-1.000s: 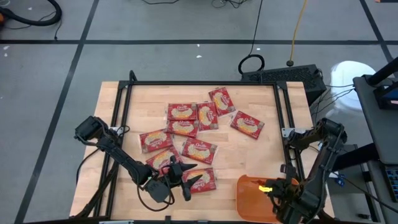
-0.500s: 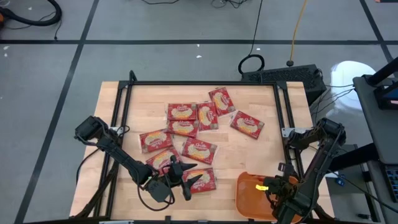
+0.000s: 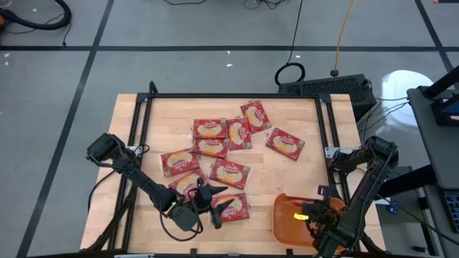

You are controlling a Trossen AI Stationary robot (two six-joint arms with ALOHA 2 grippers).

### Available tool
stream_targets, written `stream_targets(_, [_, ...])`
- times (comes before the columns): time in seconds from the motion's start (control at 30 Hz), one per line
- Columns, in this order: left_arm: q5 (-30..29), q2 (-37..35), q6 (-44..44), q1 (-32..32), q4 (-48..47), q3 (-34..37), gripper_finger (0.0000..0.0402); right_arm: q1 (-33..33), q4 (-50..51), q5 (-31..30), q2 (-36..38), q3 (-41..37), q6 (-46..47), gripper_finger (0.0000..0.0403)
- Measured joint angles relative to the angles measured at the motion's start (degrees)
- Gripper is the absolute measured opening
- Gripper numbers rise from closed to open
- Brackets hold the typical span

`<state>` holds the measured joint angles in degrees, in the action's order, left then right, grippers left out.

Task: Sort popcorn bags into baskets
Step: Put the red popcorn bag into the orange bin

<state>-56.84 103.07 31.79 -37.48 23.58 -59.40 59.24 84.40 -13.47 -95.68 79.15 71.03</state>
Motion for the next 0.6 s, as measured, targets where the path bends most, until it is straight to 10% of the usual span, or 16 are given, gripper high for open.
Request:
stream_targets(0.33, [0.42,0.04,-1.95,1.93,4.58,0.00,0.0239,-1.19,-1.02,-1.31,-0.81,-1.01,-3.26,0.0011])
stream_targets(0.6, [15.76,1.82,-17.56,6.76,1.24,-13.71,0.0239,-2.32,-0.82,0.29,-0.81,-2.36,-5.90,0.0011])
